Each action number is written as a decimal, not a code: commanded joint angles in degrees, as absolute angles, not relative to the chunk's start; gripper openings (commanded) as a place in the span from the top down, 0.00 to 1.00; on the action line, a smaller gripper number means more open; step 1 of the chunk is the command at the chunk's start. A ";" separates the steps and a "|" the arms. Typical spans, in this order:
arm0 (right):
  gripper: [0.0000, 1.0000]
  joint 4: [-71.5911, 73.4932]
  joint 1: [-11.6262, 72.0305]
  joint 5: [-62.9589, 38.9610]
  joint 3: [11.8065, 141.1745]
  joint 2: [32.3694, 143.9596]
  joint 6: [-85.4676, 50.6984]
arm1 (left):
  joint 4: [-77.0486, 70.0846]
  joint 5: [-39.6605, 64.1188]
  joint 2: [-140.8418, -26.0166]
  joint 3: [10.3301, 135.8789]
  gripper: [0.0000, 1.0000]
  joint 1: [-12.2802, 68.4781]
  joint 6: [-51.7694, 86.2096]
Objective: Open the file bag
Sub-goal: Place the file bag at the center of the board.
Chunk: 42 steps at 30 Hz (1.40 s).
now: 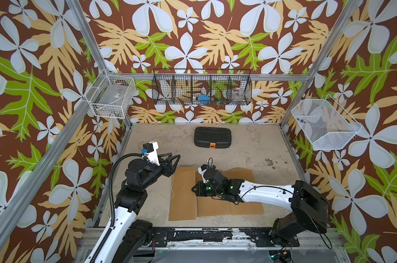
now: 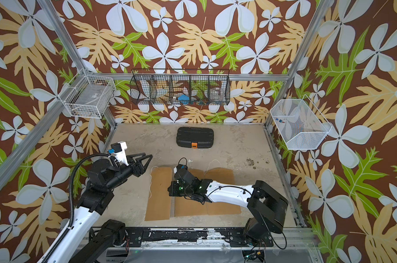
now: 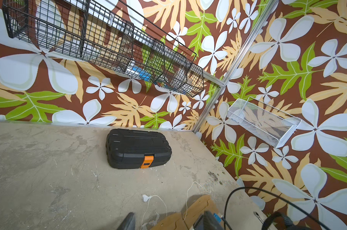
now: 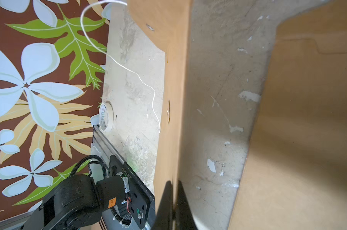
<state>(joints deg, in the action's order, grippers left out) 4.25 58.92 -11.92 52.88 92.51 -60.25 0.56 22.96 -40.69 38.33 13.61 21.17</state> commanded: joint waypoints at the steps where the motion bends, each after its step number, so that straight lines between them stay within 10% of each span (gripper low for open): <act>1: 1.00 5.49 59.11 -12.34 53.99 94.60 -60.63 | -0.44 23.56 -40.56 38.47 0.42 13.53 20.96; 42: 0.74 -2.10 58.38 -8.97 59.43 102.18 -59.21 | 0.10 23.52 -40.69 38.58 0.43 13.54 20.30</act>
<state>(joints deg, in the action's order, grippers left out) -1.48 58.33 -10.11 59.37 102.35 -59.18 0.60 22.96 -40.82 38.33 13.61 20.91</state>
